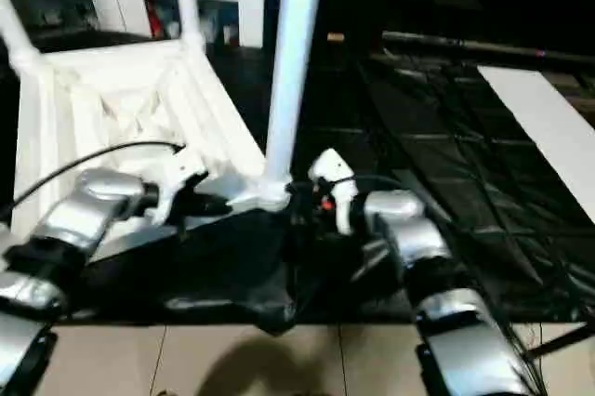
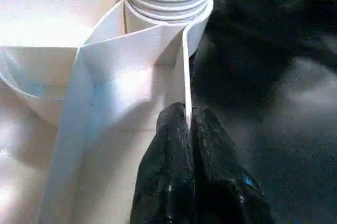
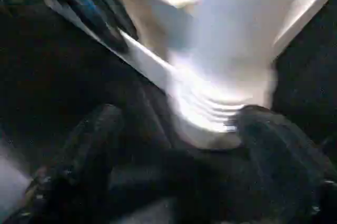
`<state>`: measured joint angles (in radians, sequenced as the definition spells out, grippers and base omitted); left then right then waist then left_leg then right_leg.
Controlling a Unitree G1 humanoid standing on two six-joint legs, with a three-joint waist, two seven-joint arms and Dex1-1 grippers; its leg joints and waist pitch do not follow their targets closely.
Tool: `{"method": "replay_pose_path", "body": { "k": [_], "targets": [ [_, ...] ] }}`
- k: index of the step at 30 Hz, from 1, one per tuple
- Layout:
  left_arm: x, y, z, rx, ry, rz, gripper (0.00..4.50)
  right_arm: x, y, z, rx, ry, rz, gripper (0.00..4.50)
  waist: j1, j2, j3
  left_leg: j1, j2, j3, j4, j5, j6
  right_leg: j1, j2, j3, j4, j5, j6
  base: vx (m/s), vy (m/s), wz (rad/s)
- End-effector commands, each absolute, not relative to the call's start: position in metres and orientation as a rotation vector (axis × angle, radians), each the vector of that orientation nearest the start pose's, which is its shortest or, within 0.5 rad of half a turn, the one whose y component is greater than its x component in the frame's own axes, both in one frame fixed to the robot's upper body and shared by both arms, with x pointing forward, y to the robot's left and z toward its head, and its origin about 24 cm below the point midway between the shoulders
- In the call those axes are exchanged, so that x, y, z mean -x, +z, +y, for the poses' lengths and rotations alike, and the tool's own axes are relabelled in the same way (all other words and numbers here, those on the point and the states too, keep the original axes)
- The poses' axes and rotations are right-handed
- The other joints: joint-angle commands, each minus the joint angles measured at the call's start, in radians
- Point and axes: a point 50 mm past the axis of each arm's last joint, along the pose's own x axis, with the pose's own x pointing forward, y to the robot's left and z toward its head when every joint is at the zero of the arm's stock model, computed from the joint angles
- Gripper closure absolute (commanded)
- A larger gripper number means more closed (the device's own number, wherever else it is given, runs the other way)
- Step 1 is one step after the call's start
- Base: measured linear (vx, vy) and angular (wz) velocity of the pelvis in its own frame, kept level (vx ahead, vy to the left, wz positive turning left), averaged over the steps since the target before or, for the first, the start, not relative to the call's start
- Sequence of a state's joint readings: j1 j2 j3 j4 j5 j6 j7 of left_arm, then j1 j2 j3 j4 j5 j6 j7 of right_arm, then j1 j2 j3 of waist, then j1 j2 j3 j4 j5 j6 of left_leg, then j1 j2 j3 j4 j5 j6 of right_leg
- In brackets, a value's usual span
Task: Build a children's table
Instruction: Rotate leg to tighten
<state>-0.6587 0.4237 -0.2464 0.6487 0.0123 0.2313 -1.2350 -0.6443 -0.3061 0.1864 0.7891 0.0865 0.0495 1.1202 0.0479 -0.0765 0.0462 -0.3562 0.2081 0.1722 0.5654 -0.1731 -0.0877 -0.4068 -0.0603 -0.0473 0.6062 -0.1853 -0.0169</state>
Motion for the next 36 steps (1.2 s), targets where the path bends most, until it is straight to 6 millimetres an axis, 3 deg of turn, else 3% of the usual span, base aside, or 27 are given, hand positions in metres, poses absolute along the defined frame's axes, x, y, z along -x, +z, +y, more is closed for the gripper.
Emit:
{"method": "replay_pose_path", "body": {
  "k": [1,6,11,14,16,19,26,30,34,36],
  "targets": [
    [-0.314,0.05,0.141,-0.311,-1.411,0.625,4.5,-0.325,0.044,-0.129,0.244,1.256,0.385,0.54,0.002,0.009,-0.057,0.008,0.026,0.007,-0.053,-0.17,0.052,0.048,-0.069,0.041,-0.061,-0.118,-0.257,0.0,0.0,0.0],
    [-0.309,0.051,0.149,-0.312,-1.422,0.636,4.5,-0.321,0.045,-0.121,0.236,1.283,0.377,0.54,0.019,0.009,-0.053,0.013,0.03,0.007,-0.059,-0.205,0.032,0.047,-0.069,0.043,-0.064,-0.167,-0.233,0.0,0.0,0.0],
    [-0.307,0.052,0.15,-0.307,-1.419,0.637,4.5,-0.318,0.044,-0.117,0.189,1.328,0.385,0.54,0.015,0.008,-0.053,0.008,0.027,0.005,-0.059,-0.216,0.023,0.048,-0.069,0.044,-0.065,-0.192,-0.217,0.0,0.0,0.0],
    [-0.307,0.052,0.15,-0.305,-1.418,0.636,4.5,-0.318,0.044,-0.117,0.192,1.33,0.387,0.54,0.014,0.002,-0.056,0.006,0.025,0.005,-0.057,-0.189,0.026,0.051,-0.068,0.044,-0.06,-0.158,-0.218,0.0,0.0,0.0],
    [-0.306,0.052,0.151,-0.304,-1.419,0.637,4.5,-0.318,0.043,-0.116,0.187,1.328,0.392,0.88,0.015,0.006,-0.056,0.007,0.025,0.006,-0.055,-0.174,0.033,0.051,-0.068,0.044,-0.058,-0.134,-0.227,0.0,0.0,0.0],
    [-0.306,0.053,0.152,-0.304,-1.416,0.638,4.5,-0.318,0.043,-0.117,0.18,1.321,0.397,1.0,0.015,0.008,-0.057,0.007,0.025,0.006,-0.055,-0.168,0.034,0.052,-0.067,0.044,-0.057,-0.123,-0.231,0.0,0.0,0.0],
    [-0.304,0.053,0.153,-0.303,-1.413,0.644,4.5,-0.318,0.04,-0.117,0.161,1.3,0.408,1.66,0.014,0.007,-0.058,0.007,0.024,0.006,-0.054,-0.169,0.032,0.053,-0.067,0.043,-0.056,-0.125,-0.23,0.0,0.0,0.0],
    [-0.304,0.053,0.153,-0.295,-1.412,0.647,4.5,-0.318,0.038,-0.117,0.15,1.283,0.41,1.77,0.013,0.006,-0.058,0.007,0.024,0.006,-0.054,-0.165,0.032,0.053,-0.067,0.043,-0.055,-0.122,-0.231,0.0,0.0,0.0],
    [-0.303,0.051,0.153,-0.28,-1.395,0.646,4.5,-0.325,0.035,-0.115,0.101,1.155,0.379,1.78,0.009,0.004,-0.057,0.007,0.025,0.006,-0.054,-0.172,0.029,0.051,-0.069,0.044,-0.057,-0.14,-0.229,0.0,0.0,0.0],
    [-0.305,0.048,0.151,-0.278,-1.348,0.638,4.5,-0.333,0.032,-0.115,0.059,1.008,0.371,1.79,0.0,0.005,-0.052,0.007,0.023,0.003,-0.058,-0.218,0.004,0.047,-0.069,0.044,-0.064,-0.214,-0.214,0.0,0.0,0.0]
  ]
}}
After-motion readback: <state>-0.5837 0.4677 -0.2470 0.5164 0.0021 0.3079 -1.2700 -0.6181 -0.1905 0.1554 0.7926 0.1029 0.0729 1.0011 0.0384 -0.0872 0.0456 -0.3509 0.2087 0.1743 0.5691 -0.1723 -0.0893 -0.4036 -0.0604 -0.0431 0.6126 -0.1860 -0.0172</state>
